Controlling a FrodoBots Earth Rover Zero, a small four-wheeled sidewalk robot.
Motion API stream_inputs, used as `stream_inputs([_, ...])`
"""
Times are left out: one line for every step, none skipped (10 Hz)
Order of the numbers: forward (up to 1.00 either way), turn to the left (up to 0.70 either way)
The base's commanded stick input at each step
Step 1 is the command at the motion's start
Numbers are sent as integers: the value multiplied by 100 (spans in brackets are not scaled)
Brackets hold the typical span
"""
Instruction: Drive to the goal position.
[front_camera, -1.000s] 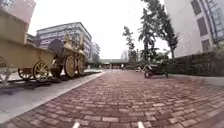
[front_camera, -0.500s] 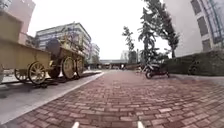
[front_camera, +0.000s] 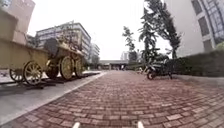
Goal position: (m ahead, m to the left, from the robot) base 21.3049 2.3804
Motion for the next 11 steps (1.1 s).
stream_inputs([45,0])
stream_inputs([45,0])
stream_inputs([45,0])
stream_inputs([45,0])
stream_inputs([45,0])
stream_inputs([45,0])
stream_inputs([45,0])
stream_inputs([45,0])
stream_inputs([45,0])
stream_inputs([45,0])
stream_inputs([45,0])
